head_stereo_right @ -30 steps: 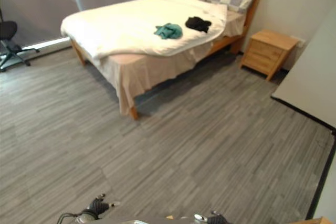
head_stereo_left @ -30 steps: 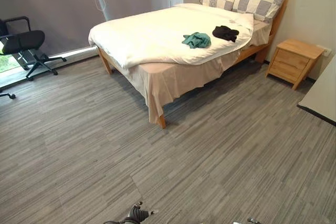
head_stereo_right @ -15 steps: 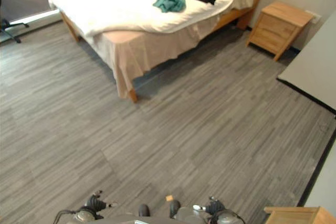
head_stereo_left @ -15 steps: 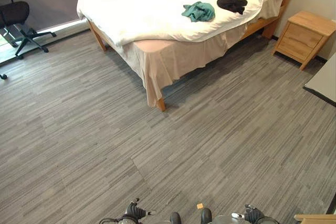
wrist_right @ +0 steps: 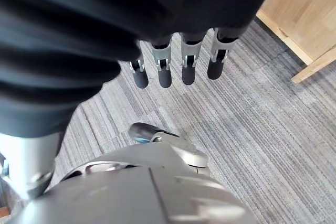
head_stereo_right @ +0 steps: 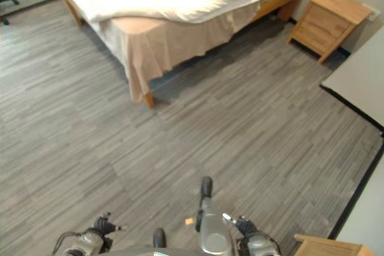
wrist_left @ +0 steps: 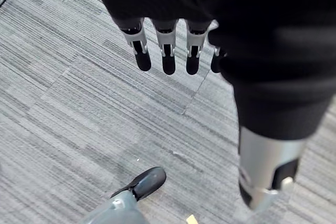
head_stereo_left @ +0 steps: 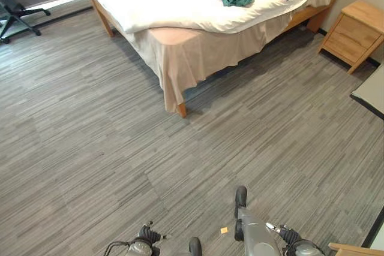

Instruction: Tidy up the quilt and then pick up the clothes from the bed and put them into the laundry hamper.

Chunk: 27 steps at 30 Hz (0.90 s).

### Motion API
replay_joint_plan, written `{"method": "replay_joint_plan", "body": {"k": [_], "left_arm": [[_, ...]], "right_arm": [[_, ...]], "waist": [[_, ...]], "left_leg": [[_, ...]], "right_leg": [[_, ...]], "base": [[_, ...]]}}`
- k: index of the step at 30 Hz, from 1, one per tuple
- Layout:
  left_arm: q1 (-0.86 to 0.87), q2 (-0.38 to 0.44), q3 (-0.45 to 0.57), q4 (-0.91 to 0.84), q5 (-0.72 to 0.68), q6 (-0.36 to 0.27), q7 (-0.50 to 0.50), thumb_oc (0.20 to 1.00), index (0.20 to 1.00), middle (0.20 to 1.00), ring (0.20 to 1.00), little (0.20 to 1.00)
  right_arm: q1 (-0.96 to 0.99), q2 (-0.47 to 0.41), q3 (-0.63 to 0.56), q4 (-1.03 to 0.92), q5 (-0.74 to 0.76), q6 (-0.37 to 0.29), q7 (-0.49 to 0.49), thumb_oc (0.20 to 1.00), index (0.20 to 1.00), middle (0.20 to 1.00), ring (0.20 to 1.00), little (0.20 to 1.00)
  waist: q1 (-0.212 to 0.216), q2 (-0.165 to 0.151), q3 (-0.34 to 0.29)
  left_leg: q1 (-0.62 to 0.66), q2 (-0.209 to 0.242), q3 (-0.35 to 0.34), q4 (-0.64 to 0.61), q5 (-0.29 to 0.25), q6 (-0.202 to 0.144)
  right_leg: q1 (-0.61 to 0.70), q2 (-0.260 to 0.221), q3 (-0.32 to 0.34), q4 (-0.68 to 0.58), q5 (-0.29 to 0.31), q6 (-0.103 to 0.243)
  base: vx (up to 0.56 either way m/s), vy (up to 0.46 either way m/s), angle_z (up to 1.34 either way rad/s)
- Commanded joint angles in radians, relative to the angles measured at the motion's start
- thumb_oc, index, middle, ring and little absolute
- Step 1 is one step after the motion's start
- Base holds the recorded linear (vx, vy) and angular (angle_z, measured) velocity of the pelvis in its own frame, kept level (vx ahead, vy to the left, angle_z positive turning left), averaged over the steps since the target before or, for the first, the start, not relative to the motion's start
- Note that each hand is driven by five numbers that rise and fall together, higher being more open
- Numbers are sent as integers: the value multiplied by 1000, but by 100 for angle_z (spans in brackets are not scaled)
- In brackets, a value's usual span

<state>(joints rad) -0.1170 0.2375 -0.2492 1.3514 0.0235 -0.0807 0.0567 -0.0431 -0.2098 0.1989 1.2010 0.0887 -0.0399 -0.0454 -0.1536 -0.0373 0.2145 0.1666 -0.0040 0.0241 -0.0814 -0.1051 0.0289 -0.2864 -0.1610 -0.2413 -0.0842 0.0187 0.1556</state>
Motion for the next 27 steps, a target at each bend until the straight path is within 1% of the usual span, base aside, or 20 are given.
{"method": "replay_joint_plan", "body": {"k": [1, 3, 4, 5, 7, 9, 10, 12, 13, 14, 17, 18, 19, 20, 21, 23, 24, 25, 26, 27], "left_arm": [[-15, 0, 0, -11, 30, -21, -3, 1000, 1000, 1000, 1000, 1000], [-5, -15, -8, -26, 22, -18, 3, 1000, 1000, 1000, 1000, 1000], [-17, -20, -29, -69, 10, -19, 5, 1000, 1000, 1000, 1000, 1000], [-17, -19, -29, -69, 10, -19, 5, 1000, 1000, 1000, 1000, 1000], [-39, -16, -34, -108, -9, -19, 20, 1000, 1000, 1000, 1000, 1000], [-52, -22, -32, -127, -29, -30, 38, 1000, 1000, 1000, 1000, 1000], [-52, -22, -32, -127, -29, -30, 38, 1000, 1000, 1000, 1000, 1000], [-51, -25, -35, -132, -33, -36, 33, 1000, 1000, 1000, 1000, 1000], [-40, -26, -33, -129, -29, -34, 29, 1000, 1000, 1000, 1000, 1000], [-37, -28, -33, -122, -24, -30, 23, 1000, 1000, 1000, 1000, 1000], [-28, -24, -14, -96, -29, -20, 25, 1000, 1000, 1000, 1000, 1000], [-24, -23, -8, -87, -23, -19, 27, 1000, 1000, 1000, 1000, 1000], [-10, -17, 4, -79, -20, -13, 31, 1000, 1000, 1000, 1000, 1000], [-10, -17, 4, -79, -20, -13, 31, 1000, 1000, 1000, 1000, 1000], [-10, -11, 14, -75, -28, -8, 33, 1000, 1000, 1000, 1000, 1000], [-13, 2, 20, -64, -36, -7, 30, 1000, 1000, 1000, 1000, 1000], [-11, 5, 17, -62, -33, -12, 29, 1000, 1000, 1000, 1000, 1000], [-11, 5, 17, -62, -33, -12, 29, 1000, 1000, 1000, 1000, 1000], [-18, 9, 15, -49, -30, -20, 27, 1000, 1000, 1000, 1000, 1000], [-22, 10, 16, -45, -29, -22, 29, 1000, 1000, 1000, 1000, 1000]], "right_arm": [[10, -19, 30, 56, -5, 15, 10, 1000, 1000, 1000, 1000, 1000], [10, -30, 36, 69, -12, 13, 4, 1000, 1000, 1000, 1000, 1000], [-7, -42, 52, 52, -8, 13, -5, 1000, 1000, 1000, 1000, 1000], [-7, -42, 52, 52, -8, 13, -5, 1000, 1000, 1000, 1000, 1000], [-43, -41, 62, 35, 1, 15, -16, 1000, 1000, 1000, 1000, 1000], [-70, -42, 93, 36, -35, 16, -25, 1000, 1000, 1000, 1000, 1000], [-70, -42, 93, 36, -35, 16, -25, 1000, 1000, 1000, 1000, 1000], [-82, -46, 104, 38, -40, 12, -25, 1000, 1000, 1000, 1000, 1000], [-79, -47, 99, 38, -36, 6, -28, 1000, 1000, 1000, 1000, 1000], [-74, -47, 91, 41, -31, 4, -27, 1000, 1000, 1000, 1000, 1000], [-63, -12, 93, 46, -58, 7, -23, 1000, 1000, 1000, 1000, 1000], [-58, -1, 90, 46, -64, 5, -22, 1000, 1000, 1000, 1000, 1000], [-59, 16, 94, 37, -60, 3, -13, 1000, 1000, 1000, 1000, 1000], [-59, 16, 94, 36, -60, 3, -13, 1000, 1000, 1000, 1000, 1000], [-61, 20, 101, 26, -65, 4, -8, 1000, 1000, 1000, 1000, 1000], [-65, 23, 105, 20, -67, 5, -8, 1000, 1000, 1000, 1000, 1000], [-66, 26, 107, 17, -62, 4, -6, 1000, 1000, 1000, 1000, 1000], [-66, 26, 107, 17, -62, 4, -7, 1000, 1000, 1000, 1000, 1000], [-67, 28, 92, 17, -41, 6, -1, 1000, 1000, 1000, 1000, 1000], [-68, 28, 86, 18, -37, 7, 1, 1000, 1000, 1000, 1000, 1000]], "waist": [[-7, 51, -16], [1, 61, -22], [34, 40, -8], [31, 38, -10], [72, 1, 7], [130, -14, 8], [130, -17, 7], [158, -10, -8], [179, 17, -27], [181, 18, -30], [185, 3, -58], [181, 5, -60], [176, 11, -57], [176, 10, -58], [165, 16, -51], [149, 24, -44], [135, 22, -44], [135, 23, -41], [106, 11, -45], [101, 7, -50]], "left_leg": [[212, 75, 37, 45, -50, -113], [119, 89, 50, 273, 98, -151], [-35, 77, 28, 583, 236, -179], [-39, 74, 26, 582, 238, -178], [-149, 78, 67, 731, 215, -159], [-266, 97, 139, 622, 119, -120], [-266, 95, 140, 618, 122, -120], [-284, 76, 162, 358, 107, -97], [-304, 86, 177, 122, 197, -111], [-288, 94, 209, 66, 215, -111], [-218, 59, 211, 19, 197, -85], [-189, 57, 228, 6, 187, -77], [-136, 62, 247, -6, 163, -63], [-137, 60, 248, -6, 163, -62], [-110, 69, 250, -6, 149, -60], [-79, 85, 236, -6, 129, -69], [-66, 88, 225, -6, 119, -76], [-62, 90, 224, -6, 118, -77], [-28, 106, 171, -6, 80, -104], [-25, 113, 155, -6, 72, -112]], "right_leg": [[23, 55, 17, 38, 134, 0], [90, 81, 4, 34, 116, -40], [183, 92, 10, 4, 80, -88], [180, 88, 9, 4, 81, -87], [249, 75, 27, -3, 37, -110], [331, 62, 54, -3, -29, -98], [329, 59, 55, -3, -29, -98], [372, 56, 70, -3, -57, -74], [429, 77, 71, -3, -99, -57], [466, 78, 60, -3, -114, -54], [496, 67, 43, 43, -75, -34], [477, 55, 24, 134, -73, -15], [407, 6, -23, 315, -16, 23], [402, 3, -21, 321, -20, 24], [338, -33, -46, 399, 25, 35], [297, -61, -82, 361, 2, 9], [284, -56, -50, 259, -6, 3], [291, -54, -51, 255, -5, 2], [243, -69, 115, 27, 56, 27], [220, -80, 170, -1, 75, 38]], "base": [[642, -148, 26], [508, -206, 22], [463, -233, 25], [523, -255, 19], [472, -171, -50], [682, -33, -78], [580, 94, -35], [587, 188, -36], [697, 234, -54], [701, 209, -55], [461, 117, -27], [505, 172, -43], [345, 130, -19], [369, 111, -19], [397, -7, 9], [428, -76, 16], [189, -104, 42], [563, -374, 114], [476, -373, 129], [477, -369, 117]]}}
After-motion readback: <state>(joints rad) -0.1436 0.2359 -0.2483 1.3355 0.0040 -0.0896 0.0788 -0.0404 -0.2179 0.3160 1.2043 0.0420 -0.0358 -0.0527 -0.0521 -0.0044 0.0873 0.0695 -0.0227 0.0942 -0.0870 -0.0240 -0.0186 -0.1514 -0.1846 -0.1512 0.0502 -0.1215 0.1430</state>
